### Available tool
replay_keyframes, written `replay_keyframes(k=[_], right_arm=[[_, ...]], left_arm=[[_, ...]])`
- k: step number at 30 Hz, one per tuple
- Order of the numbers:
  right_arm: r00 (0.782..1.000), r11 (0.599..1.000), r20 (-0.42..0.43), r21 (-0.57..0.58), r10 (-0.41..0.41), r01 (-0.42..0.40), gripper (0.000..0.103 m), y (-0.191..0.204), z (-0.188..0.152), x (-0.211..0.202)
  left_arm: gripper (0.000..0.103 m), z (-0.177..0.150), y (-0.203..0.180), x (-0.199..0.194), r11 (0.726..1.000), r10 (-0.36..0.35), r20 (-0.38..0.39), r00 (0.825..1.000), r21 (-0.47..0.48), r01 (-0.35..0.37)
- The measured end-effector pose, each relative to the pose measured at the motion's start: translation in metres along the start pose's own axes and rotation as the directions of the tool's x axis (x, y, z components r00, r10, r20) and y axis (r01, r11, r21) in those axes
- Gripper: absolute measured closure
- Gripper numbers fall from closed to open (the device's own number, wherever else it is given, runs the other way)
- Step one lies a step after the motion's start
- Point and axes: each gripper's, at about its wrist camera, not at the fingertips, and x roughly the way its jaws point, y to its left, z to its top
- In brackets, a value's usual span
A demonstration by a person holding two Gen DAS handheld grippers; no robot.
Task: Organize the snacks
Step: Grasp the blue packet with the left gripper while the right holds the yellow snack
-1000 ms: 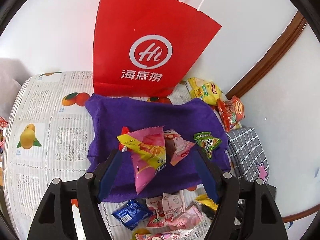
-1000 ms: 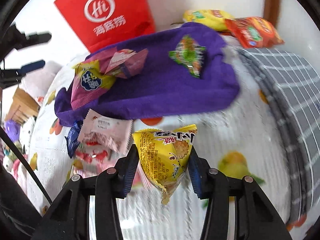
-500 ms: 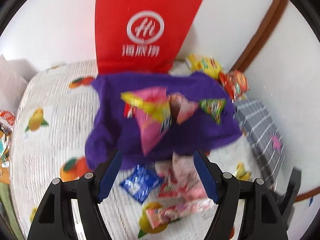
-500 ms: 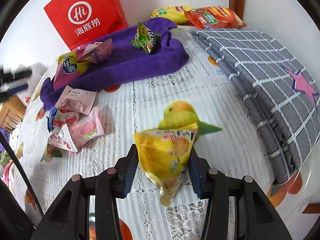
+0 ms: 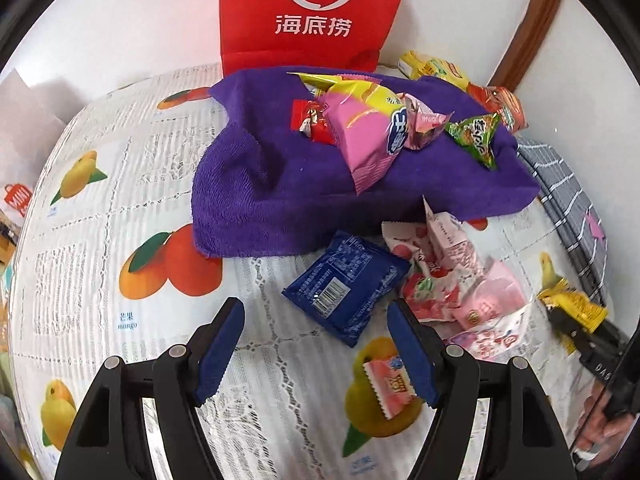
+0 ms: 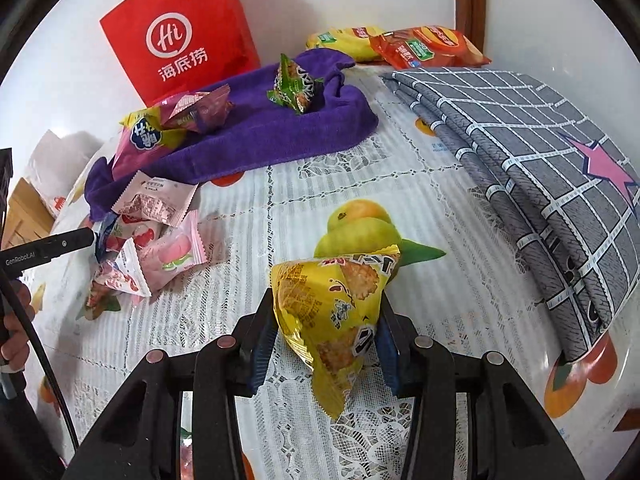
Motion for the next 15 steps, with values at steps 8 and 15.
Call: replay_keyframes(k=[8,15], right_arm=[[1.0,1.0,0.011,-0.011,0.021,-0.021,0.058,-0.004,0.0,0.001],[1.0,1.0,0.023,-0.018,0.012,-0.011,0.058,-0.002,0.001,0.003]], left_arm=[[0.031,0.0,-0.015,0.023,0.983,0.042,-0.001,0.999,0.177,-0.041],[0.03,0.01,-0.026,0.035,0.969,0.05,0.015,0.999,0.243,-0.052]])
